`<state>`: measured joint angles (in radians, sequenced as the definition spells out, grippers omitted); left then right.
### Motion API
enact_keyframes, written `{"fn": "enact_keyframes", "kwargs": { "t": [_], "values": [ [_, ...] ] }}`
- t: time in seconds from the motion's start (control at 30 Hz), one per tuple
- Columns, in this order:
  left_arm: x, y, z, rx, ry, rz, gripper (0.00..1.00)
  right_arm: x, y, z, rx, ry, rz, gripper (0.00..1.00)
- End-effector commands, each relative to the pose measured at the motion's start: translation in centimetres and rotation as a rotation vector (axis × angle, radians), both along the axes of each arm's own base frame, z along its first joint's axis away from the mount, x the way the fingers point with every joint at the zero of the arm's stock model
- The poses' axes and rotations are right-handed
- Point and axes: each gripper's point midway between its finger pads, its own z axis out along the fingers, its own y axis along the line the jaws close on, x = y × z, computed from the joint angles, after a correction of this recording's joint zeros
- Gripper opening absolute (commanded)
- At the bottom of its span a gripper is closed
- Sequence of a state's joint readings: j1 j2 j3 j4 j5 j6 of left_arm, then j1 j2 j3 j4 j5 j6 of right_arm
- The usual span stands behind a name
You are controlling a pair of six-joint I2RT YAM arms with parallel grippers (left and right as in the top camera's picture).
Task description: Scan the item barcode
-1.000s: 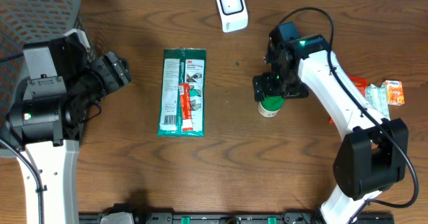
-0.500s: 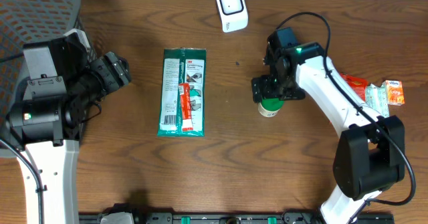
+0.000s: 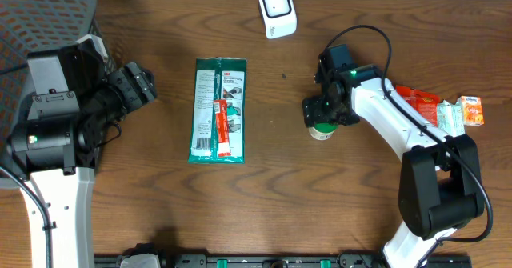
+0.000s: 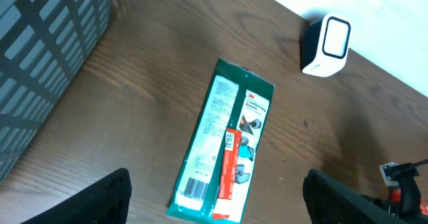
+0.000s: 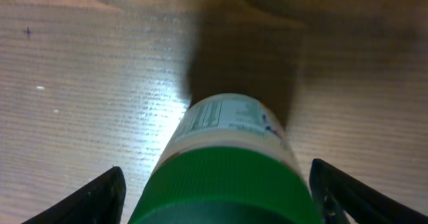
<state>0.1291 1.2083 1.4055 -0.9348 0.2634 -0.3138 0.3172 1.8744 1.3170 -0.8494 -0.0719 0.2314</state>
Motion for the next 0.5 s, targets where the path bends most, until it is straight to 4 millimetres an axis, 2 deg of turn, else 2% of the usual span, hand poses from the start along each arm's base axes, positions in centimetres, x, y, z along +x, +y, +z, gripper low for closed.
{"fn": "enact_keyframes", "kwargs": {
  "t": [0.0,0.3,0.47],
  "values": [
    [0.0,0.1,0.2,0.002,-0.005,-0.002,0.82,0.0,-0.3,-0.1,-0.027,-0.011,-0.006,0.81],
    [0.0,0.1,0.2,0.002,-0.005,-0.002,0.83,-0.5,1.0,-0.2,-0.043,-0.018,0.035,0.82],
    [0.0,0.1,0.2,0.002,-0.005,-0.002,0.82,-0.5,0.8,-0.8,-0.114,-0.028,0.051,0.84]
  ]
}}
